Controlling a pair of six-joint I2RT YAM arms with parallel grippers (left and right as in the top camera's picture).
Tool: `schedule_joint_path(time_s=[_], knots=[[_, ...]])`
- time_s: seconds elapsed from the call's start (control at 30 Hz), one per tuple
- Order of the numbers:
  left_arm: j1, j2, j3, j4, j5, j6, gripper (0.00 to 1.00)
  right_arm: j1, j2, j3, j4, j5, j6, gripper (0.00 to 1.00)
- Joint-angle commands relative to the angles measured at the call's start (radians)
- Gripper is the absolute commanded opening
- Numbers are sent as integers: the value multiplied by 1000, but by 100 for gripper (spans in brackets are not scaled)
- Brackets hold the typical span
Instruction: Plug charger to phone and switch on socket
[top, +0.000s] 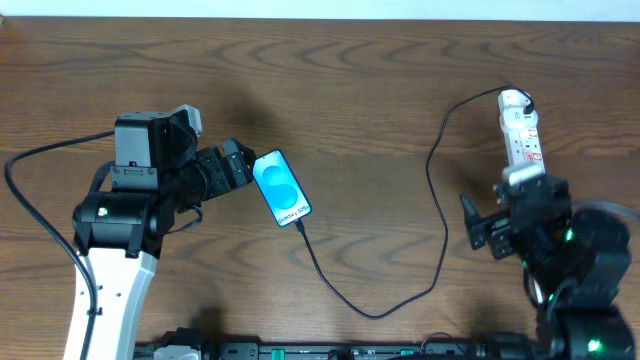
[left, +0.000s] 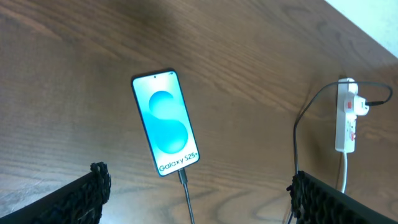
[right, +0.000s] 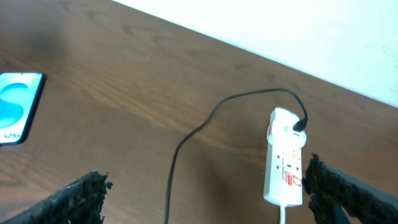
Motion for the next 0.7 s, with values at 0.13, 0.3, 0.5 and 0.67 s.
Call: schedule_joint_path(time_s=[0.13,0.3,0.5,0.67], knots=[[1,-7,18,0,-9,2,94,8,-232,-289,234,-20,71,99],[1,-7,18,0,-10,2,94,8,-348,-454,410,-20,134,99],[1,-7,18,0,-9,2,94,8,-460,-620,578,-19,199,99],[1,-7,18,0,-9,2,94,8,-534,-715,641,-9,240,99]])
